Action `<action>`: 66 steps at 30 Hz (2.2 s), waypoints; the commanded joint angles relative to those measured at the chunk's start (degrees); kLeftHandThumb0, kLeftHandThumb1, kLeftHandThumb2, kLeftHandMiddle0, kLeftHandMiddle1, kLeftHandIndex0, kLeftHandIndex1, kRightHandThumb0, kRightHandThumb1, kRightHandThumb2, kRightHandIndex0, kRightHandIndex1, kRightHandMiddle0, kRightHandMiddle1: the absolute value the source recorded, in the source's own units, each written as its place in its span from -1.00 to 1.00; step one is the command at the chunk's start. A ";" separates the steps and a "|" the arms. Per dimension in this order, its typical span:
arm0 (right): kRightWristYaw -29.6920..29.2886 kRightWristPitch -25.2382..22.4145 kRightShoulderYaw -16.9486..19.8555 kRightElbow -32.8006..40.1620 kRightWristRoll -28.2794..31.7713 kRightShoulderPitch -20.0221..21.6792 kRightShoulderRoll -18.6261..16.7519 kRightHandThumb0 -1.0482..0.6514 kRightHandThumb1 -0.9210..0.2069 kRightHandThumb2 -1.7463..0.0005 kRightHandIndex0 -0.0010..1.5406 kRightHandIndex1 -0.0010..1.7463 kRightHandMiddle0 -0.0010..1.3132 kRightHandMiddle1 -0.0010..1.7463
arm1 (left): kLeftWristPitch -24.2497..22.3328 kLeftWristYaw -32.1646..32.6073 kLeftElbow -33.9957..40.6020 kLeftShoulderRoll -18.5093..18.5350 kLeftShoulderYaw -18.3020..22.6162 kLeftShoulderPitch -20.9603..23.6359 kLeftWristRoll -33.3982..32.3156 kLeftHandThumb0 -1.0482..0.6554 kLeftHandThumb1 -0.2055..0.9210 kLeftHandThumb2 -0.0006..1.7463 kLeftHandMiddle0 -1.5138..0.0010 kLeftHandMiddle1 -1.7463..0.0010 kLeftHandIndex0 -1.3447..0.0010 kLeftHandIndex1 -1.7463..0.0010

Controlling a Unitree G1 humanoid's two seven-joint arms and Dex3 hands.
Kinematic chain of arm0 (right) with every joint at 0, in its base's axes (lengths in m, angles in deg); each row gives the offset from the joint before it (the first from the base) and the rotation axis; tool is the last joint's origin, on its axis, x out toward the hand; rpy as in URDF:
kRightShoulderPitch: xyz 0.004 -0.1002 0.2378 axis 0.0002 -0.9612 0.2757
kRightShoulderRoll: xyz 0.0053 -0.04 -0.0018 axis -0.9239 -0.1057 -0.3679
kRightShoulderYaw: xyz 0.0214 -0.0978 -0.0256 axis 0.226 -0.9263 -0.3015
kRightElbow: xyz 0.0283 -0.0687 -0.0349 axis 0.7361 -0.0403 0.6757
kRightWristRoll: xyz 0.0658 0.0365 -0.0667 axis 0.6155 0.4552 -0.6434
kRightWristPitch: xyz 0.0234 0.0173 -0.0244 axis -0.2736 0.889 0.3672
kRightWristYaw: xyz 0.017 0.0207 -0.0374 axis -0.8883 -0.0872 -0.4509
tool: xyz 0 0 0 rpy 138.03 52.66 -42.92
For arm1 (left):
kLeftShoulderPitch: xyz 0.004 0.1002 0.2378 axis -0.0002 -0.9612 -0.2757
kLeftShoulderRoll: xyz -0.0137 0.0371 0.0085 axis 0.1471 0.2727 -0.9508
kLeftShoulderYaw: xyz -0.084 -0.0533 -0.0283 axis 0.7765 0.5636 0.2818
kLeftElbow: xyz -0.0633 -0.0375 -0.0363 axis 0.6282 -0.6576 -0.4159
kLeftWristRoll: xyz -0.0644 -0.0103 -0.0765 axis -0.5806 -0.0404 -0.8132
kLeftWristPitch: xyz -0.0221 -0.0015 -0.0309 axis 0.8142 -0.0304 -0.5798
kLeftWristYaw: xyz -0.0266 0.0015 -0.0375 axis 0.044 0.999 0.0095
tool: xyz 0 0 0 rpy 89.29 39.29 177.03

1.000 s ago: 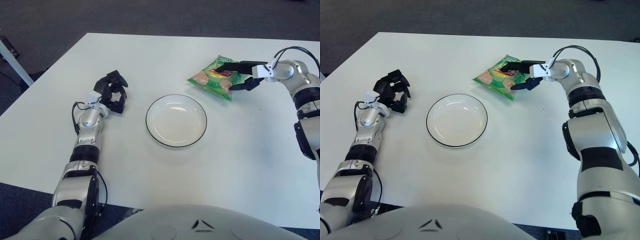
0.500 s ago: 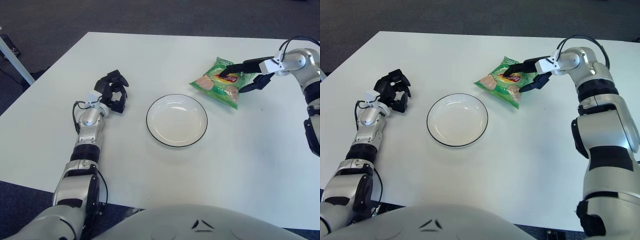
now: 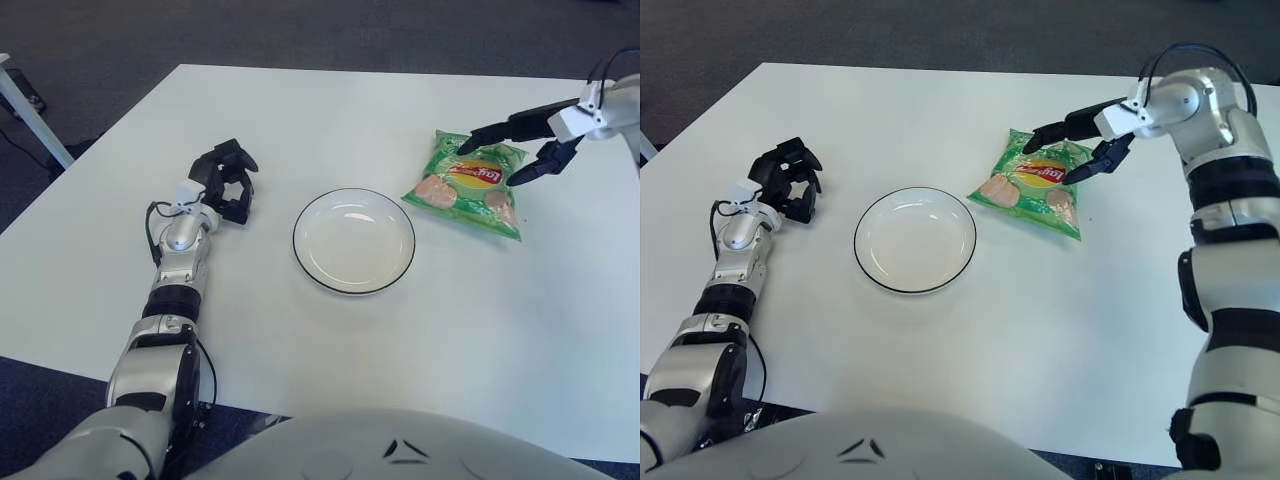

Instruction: Put the snack into the plate.

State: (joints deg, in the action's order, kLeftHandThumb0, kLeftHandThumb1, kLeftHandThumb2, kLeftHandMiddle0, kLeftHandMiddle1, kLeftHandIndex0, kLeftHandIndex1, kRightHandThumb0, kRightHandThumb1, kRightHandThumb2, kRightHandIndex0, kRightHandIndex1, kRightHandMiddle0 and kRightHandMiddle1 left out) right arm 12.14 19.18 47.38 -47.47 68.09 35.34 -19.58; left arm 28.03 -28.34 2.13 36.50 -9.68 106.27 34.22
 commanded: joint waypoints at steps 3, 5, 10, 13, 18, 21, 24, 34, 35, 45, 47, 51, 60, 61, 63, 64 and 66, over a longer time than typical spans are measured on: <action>1.70 -2.59 0.80 6.94 0.92 -3.90 2.04 -0.95 -1.00 0.47 -1.00 -1.00 -1.00 -0.88 | 0.96 1.27 -6.90 -2.11 -1.22 -6.69 2.10 0.21 -0.94 1.00 -0.27 -1.00 -0.37 -0.61; 3.28 -3.58 1.11 10.09 1.53 -4.63 2.99 -0.97 -1.00 0.48 -1.00 -1.00 -1.00 -0.94 | 0.90 1.61 -6.20 -2.49 -1.59 -6.91 2.33 0.21 -0.93 1.00 -0.27 -1.00 -0.36 -0.63; 7.66 -6.67 1.68 16.03 2.38 -5.71 5.24 -0.98 -1.00 0.55 -1.00 -1.00 -1.00 -0.99 | 0.84 1.62 -6.98 -2.03 -1.29 -6.89 2.46 0.21 -0.94 1.00 -0.27 -1.00 -0.37 -0.62; 8.38 -6.68 2.90 17.47 3.45 -6.36 6.71 -0.97 -1.00 0.60 -1.00 -1.00 -1.00 -1.00 | 0.85 1.89 -7.37 -1.71 -1.23 -6.94 2.79 0.21 -0.94 1.00 -0.27 -1.00 -0.38 -0.61; 8.85 -7.40 4.53 19.69 4.98 -6.03 8.11 -0.93 -0.98 0.64 -1.00 -1.00 -1.00 -1.00 | 0.81 2.19 -7.62 -1.78 -1.30 -6.77 2.85 0.21 -0.94 1.00 -0.27 -1.00 -0.37 -0.62; 8.15 -8.69 5.48 21.85 5.57 -5.81 8.09 -0.90 -0.97 0.66 -1.00 -1.00 -1.00 -1.00 | 0.51 1.69 -7.31 -2.28 -1.49 -6.62 2.44 0.21 -0.93 1.00 -0.26 -1.00 -0.35 -0.64; 6.56 -9.64 6.25 23.14 5.06 -6.25 7.91 -0.88 -0.95 0.66 -1.00 -1.00 -1.00 -1.00 | 0.42 1.19 -7.55 -2.44 -1.41 -6.31 2.01 0.21 -0.93 1.00 -0.27 -1.00 -0.36 -0.63; -11.18 -3.04 6.98 16.80 -0.96 -9.36 5.08 -0.89 -0.96 0.67 -1.00 -1.00 -0.98 -0.99 | 0.41 1.51 -7.30 -2.40 -1.30 -6.45 2.02 0.21 -0.94 1.00 -0.27 -1.00 -0.37 -0.62; -12.20 -2.57 7.04 16.59 -1.10 -9.60 5.02 -0.90 -0.96 0.68 -1.00 -1.00 -0.97 -0.98 | 0.40 1.48 -7.31 -2.41 -1.29 -6.43 1.99 0.21 -0.94 1.00 -0.27 -1.00 -0.37 -0.62; -18.12 2.74 5.67 10.90 -3.00 -7.56 3.66 -0.95 -0.97 0.77 -1.00 -1.00 -1.00 -0.84 | 0.46 1.90 -7.74 -2.44 -1.25 -6.35 2.20 0.21 -0.81 1.00 -0.12 -1.00 -0.23 -0.87; -18.01 3.99 5.43 10.02 -2.92 -7.04 3.56 -0.96 -0.96 0.78 -1.00 -1.00 -1.00 -0.83 | 0.48 1.79 -7.36 -2.54 -1.30 -6.54 2.15 0.22 -0.78 1.00 -0.08 -1.00 -0.19 -0.93; -15.19 3.65 4.10 9.80 -2.95 -4.94 2.77 -0.96 -0.91 0.81 -1.00 -1.00 -1.00 -0.81 | 0.59 1.77 -7.21 -2.65 -1.33 -6.65 2.12 0.22 -0.76 1.00 -0.05 -1.00 -0.16 -0.99; -16.11 2.21 -0.55 8.86 -10.32 -1.92 -0.11 -0.91 -0.81 0.85 -1.00 -1.00 -1.00 -0.88 | 0.39 1.49 -6.83 -2.71 -1.63 -6.71 2.23 0.22 -0.75 1.00 -0.04 -1.00 -0.16 -1.00; -21.94 4.47 -2.87 5.26 -15.13 -1.68 -1.03 -0.91 -0.81 0.86 -1.00 -1.00 -1.00 -0.88 | 0.51 1.54 -6.74 -2.71 -1.70 -6.70 2.34 0.22 -0.75 1.00 -0.04 -1.00 -0.16 -1.00; -31.09 8.01 -6.11 -0.11 -21.85 -1.49 -1.62 -0.89 -0.77 0.87 -1.00 -1.00 -1.00 -0.91 | 0.75 1.65 -6.77 -2.69 -1.76 -6.70 2.47 0.22 -0.75 1.00 -0.04 -1.00 -0.16 -1.00; -34.46 9.28 -7.27 -1.97 -24.17 -1.30 -1.66 -0.88 -0.75 0.87 -1.00 -1.00 -1.00 -0.91 | 0.85 1.66 -6.81 -2.68 -1.77 -6.72 2.49 0.22 -0.75 1.00 -0.04 -1.00 -0.16 -1.00; -39.64 11.71 -8.90 -3.83 -27.53 -0.34 -1.08 -0.86 -0.71 0.88 -1.00 -1.00 -1.00 -0.90 | 1.03 1.68 -6.62 -2.81 -1.84 -6.95 2.50 0.22 -0.75 1.00 -0.04 -1.00 -0.16 -1.00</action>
State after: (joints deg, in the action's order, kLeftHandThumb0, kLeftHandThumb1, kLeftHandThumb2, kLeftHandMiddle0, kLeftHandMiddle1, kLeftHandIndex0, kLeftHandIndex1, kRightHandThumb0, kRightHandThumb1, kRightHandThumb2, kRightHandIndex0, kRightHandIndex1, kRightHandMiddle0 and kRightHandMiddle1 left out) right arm -14.23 24.98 44.14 -44.13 51.09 33.63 -19.55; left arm 28.31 -26.94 0.27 36.68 -10.12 108.02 35.39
